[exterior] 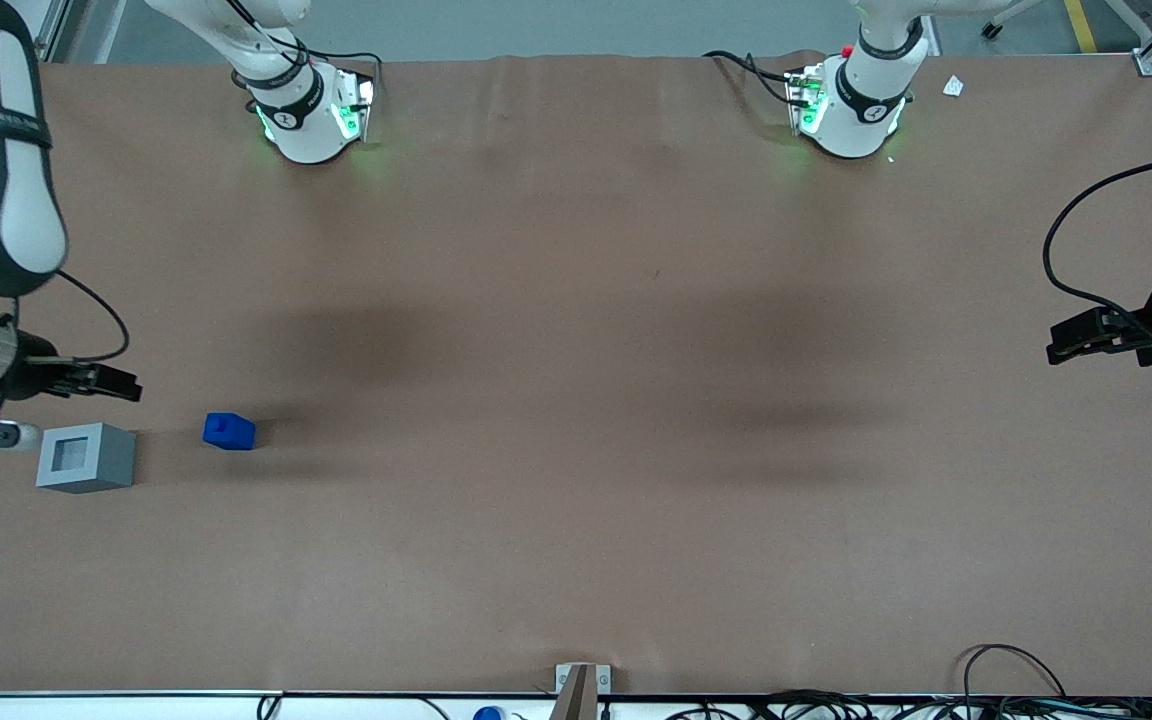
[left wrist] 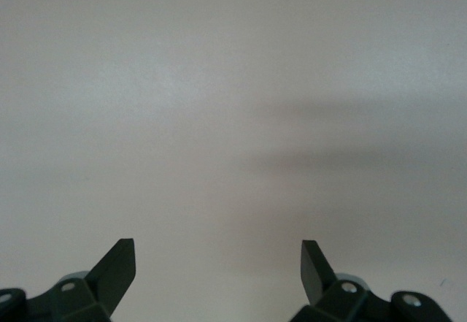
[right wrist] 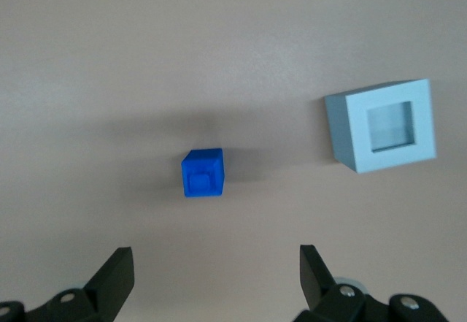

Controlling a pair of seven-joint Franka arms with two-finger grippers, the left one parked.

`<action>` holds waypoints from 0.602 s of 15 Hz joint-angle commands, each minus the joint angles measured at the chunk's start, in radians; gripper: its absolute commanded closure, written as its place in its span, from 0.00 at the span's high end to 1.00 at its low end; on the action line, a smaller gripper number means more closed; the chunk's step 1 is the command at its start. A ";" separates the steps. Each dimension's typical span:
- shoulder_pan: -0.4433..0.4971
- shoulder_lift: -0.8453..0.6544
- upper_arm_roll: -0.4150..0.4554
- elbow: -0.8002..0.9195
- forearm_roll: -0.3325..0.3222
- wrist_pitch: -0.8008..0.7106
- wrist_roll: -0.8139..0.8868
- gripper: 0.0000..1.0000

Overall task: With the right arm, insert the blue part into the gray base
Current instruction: 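Lower the right gripper over the blue block and close on it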

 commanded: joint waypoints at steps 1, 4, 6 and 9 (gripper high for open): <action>0.002 0.015 0.009 -0.045 0.010 0.055 -0.005 1.00; 0.006 0.067 0.011 -0.080 0.027 0.113 -0.005 1.00; 0.036 0.089 0.013 -0.130 0.027 0.184 -0.006 1.00; 0.058 0.153 0.013 -0.129 0.027 0.241 -0.005 1.00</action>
